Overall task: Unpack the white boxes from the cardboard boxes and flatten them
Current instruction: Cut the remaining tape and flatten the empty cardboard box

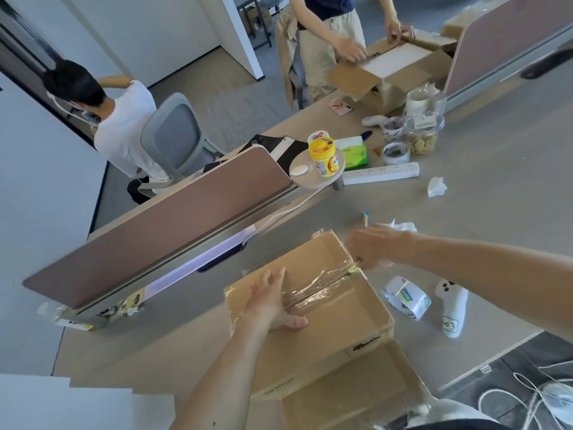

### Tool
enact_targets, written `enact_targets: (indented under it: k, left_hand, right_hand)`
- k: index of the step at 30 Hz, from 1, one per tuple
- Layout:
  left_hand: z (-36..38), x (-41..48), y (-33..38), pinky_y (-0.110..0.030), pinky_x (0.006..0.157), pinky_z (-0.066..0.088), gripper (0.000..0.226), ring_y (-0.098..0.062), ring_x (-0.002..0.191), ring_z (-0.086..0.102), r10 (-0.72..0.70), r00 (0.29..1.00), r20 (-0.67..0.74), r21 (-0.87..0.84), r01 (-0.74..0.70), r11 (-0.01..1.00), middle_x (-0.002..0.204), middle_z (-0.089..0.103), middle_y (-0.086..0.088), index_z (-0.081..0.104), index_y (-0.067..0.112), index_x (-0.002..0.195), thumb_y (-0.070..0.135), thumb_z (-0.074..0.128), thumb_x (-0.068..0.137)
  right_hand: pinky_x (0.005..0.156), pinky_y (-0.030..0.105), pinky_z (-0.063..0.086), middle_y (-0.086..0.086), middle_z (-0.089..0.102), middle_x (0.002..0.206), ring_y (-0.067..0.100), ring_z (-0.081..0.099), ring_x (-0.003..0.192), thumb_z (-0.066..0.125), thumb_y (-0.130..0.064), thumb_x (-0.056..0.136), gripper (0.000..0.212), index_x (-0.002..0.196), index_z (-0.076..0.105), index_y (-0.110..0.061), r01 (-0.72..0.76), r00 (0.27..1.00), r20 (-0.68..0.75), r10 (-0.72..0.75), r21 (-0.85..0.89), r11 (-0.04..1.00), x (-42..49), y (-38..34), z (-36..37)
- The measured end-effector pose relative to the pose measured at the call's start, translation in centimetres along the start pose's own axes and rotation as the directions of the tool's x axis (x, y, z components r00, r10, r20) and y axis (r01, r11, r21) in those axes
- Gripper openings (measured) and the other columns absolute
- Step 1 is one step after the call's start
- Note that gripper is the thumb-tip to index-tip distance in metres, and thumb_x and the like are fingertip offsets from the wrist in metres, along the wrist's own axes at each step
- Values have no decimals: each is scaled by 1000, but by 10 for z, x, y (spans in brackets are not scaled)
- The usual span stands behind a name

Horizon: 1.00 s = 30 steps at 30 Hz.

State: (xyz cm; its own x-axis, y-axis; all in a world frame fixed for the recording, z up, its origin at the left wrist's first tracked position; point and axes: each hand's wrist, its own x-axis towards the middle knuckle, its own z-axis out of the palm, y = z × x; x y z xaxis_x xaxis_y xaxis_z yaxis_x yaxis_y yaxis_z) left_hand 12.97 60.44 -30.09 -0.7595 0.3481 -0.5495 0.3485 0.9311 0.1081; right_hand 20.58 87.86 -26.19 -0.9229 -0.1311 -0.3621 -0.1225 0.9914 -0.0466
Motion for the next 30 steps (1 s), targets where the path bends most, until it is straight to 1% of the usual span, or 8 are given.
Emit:
enact_targets:
  k: [2,3,7,12,16,23,28,30]
  left_hand:
    - [-2,1,1,-58,114,30,144,-33,150,4,1,1000,9,32,-1,1000,163,-6,3,-5,40,155,64,89,49]
    - [-3,1,2,-57,115,30,144,-34,150,5,2,1000,13,41,-3,999,162,-5,2,-6,39,155,63,89,50]
    - [-4,-1,3,-56,115,29,144,-36,150,4,-4,1000,17,42,3,999,162,-5,2,-7,39,155,62,89,50]
    - [-6,-1,6,-53,115,30,145,-37,148,10,0,1000,21,58,-1,998,161,-1,0,-6,38,156,63,89,50]
    - [-11,-3,10,-52,114,32,146,-35,147,15,-4,999,34,84,2,996,160,1,-1,-6,37,156,65,88,49]
    - [-19,-8,14,-50,114,33,148,-33,147,18,-23,998,61,112,16,994,159,4,0,-7,36,156,68,87,46]
    - [-32,-9,28,-45,108,40,143,-26,146,28,-47,992,116,144,30,989,160,2,-2,-4,33,157,58,90,52]
    - [-40,-9,42,-39,96,45,131,-26,137,42,-54,990,129,163,32,986,154,17,-4,11,33,155,53,89,53]
  right_hand:
    - [31,15,20,0,30,58,18,25,48,49,-1,74,24,61,41,-19,-23,1000,9,23,13,1000,-7,2,-3]
    - [30,15,18,-1,29,57,17,25,48,49,-1,76,25,60,40,-18,-34,999,12,33,21,999,-10,3,-4]
    - [45,25,26,1,37,60,20,27,50,51,-8,76,23,56,42,-15,-56,998,15,55,85,995,-9,17,5]
    - [45,24,21,3,32,62,22,25,56,50,-8,78,20,61,44,-17,-70,997,-21,73,120,990,-18,26,10]
    - [43,22,23,0,36,58,20,33,54,51,-10,81,22,60,49,-16,-99,994,-35,105,149,984,-20,28,16]
    - [45,22,22,1,36,63,19,27,49,50,-6,76,22,58,41,-15,-161,986,-11,166,187,969,-23,33,16]
    - [48,27,31,0,42,61,21,38,51,53,-12,79,30,52,40,-15,-261,950,-40,310,443,858,-36,55,34]
    - [50,30,32,1,42,54,20,37,51,58,-21,83,35,51,44,-14,-227,923,-107,371,627,745,-40,58,40]
